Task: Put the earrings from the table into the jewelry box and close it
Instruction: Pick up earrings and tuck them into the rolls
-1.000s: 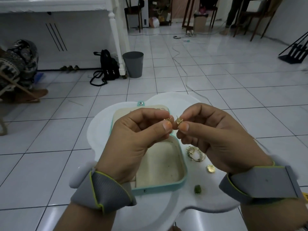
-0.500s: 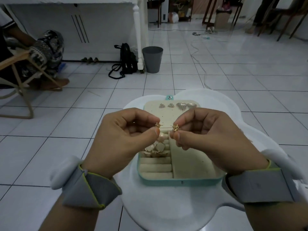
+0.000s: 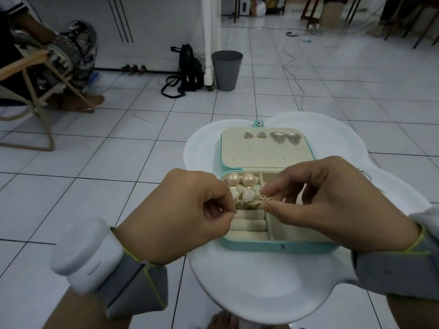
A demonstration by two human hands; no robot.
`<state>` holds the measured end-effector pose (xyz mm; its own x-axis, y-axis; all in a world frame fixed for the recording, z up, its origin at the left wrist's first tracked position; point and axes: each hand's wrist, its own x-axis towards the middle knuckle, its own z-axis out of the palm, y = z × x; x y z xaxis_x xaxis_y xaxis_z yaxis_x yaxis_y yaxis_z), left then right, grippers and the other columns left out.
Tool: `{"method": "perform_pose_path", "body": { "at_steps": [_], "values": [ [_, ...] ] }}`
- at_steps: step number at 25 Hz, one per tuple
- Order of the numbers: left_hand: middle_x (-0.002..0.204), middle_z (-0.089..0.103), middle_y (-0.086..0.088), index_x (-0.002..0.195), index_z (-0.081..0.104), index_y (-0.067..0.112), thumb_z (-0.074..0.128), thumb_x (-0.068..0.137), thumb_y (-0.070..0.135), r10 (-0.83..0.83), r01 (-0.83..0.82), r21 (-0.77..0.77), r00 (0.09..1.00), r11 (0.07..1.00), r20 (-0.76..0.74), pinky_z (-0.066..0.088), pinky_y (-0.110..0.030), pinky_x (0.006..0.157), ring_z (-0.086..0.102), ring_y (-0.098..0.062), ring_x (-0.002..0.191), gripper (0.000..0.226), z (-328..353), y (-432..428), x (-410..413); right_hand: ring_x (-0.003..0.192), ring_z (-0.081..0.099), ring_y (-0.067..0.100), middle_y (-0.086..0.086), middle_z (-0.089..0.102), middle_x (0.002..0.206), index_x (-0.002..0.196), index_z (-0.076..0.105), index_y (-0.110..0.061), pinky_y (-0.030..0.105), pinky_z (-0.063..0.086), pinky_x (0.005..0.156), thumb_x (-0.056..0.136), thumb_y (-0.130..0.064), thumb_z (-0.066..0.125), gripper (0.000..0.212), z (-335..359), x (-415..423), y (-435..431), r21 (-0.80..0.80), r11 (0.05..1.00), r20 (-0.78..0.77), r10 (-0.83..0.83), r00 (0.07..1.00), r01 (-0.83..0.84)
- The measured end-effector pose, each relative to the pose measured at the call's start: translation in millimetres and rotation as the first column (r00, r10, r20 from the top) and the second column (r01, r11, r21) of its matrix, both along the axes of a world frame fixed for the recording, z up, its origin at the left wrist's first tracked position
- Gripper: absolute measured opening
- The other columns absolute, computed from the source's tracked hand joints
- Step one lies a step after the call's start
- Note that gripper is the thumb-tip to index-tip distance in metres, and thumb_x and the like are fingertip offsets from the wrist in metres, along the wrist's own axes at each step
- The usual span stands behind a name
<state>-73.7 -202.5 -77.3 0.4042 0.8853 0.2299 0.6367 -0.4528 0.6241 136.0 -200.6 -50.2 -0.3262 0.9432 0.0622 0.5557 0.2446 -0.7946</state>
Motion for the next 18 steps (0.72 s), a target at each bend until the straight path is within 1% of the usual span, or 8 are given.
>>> {"method": "perform_pose_path", "body": {
  "at_steps": [2, 4, 11, 15, 18],
  "values": [
    [0.060, 0.064, 0.008, 0.066, 0.072, 0.022, 0.066, 0.065, 0.020, -0.024, 0.028, 0.047, 0.995, 0.999, -0.095, 0.050, -0.023, 0.056, 0.060, -0.008, 0.058, 0.006, 0.5, 0.9, 2.5, 0.041, 0.051, -0.003, -0.014, 0.066, 0.057, 0.073, 0.076, -0.021, 0.002, 0.035, 0.046, 0.067, -0.016, 0.079, 0.008, -0.2, 0.0, -0.2, -0.003, 1.000, 0.014, 0.013, 1.000, -0.013],
    [0.060, 0.061, 0.010, 0.064, 0.070, 0.022, 0.066, 0.065, 0.021, -0.035, 0.046, 0.073, 0.988, 0.996, -0.152, 0.047, -0.022, 0.055, 0.058, -0.008, 0.063, 0.005, 1.0, 0.7, 4.7, 0.041, 0.050, -0.002, -0.016, 0.065, 0.056, 0.072, 0.076, -0.022, 0.002, 0.034, 0.046, 0.066, -0.018, 0.079, 0.008, -0.3, -0.5, -0.7, -0.008, 1.000, 0.023, 0.024, 0.999, -0.024],
    [0.063, 0.061, 0.011, 0.066, 0.071, 0.023, 0.065, 0.066, 0.022, -0.058, 0.063, 0.022, 0.983, 0.998, -0.175, 0.047, -0.017, 0.059, 0.057, -0.005, 0.069, 0.006, 1.5, 0.4, 6.2, 0.038, 0.047, -0.001, -0.018, 0.062, 0.053, 0.072, 0.076, -0.021, 0.003, 0.033, 0.043, 0.066, -0.017, 0.079, 0.008, 0.4, 3.5, -1.2, -0.024, 0.999, -0.007, 0.023, 1.000, -0.023],
    [0.066, 0.061, 0.012, 0.067, 0.072, 0.025, 0.064, 0.066, 0.024, -0.059, 0.061, 0.004, 0.977, 0.998, -0.204, 0.045, -0.016, 0.062, 0.056, -0.004, 0.072, 0.009, 1.0, 0.5, 7.2, 0.041, 0.048, 0.000, -0.017, 0.065, 0.055, 0.072, 0.076, -0.024, 0.004, 0.034, 0.043, 0.066, -0.019, 0.078, 0.007, -2.8, 3.8, -0.8, -0.027, 0.999, 0.000, 0.044, 0.999, -0.044],
    [0.069, 0.061, 0.013, 0.070, 0.074, 0.027, 0.062, 0.067, 0.028, -0.048, 0.042, -0.029, 0.977, 0.999, -0.206, 0.044, -0.012, 0.063, 0.056, -0.002, 0.076, 0.012, 0.4, 0.8, 6.6, 0.042, 0.049, 0.000, -0.019, 0.064, 0.055, 0.072, 0.075, -0.025, 0.005, 0.034, 0.044, 0.067, -0.020, 0.078, 0.008, -4.9, 4.0, -0.2, -0.025, 0.998, 0.010, 0.054, 0.998, -0.054]
  ]
}}
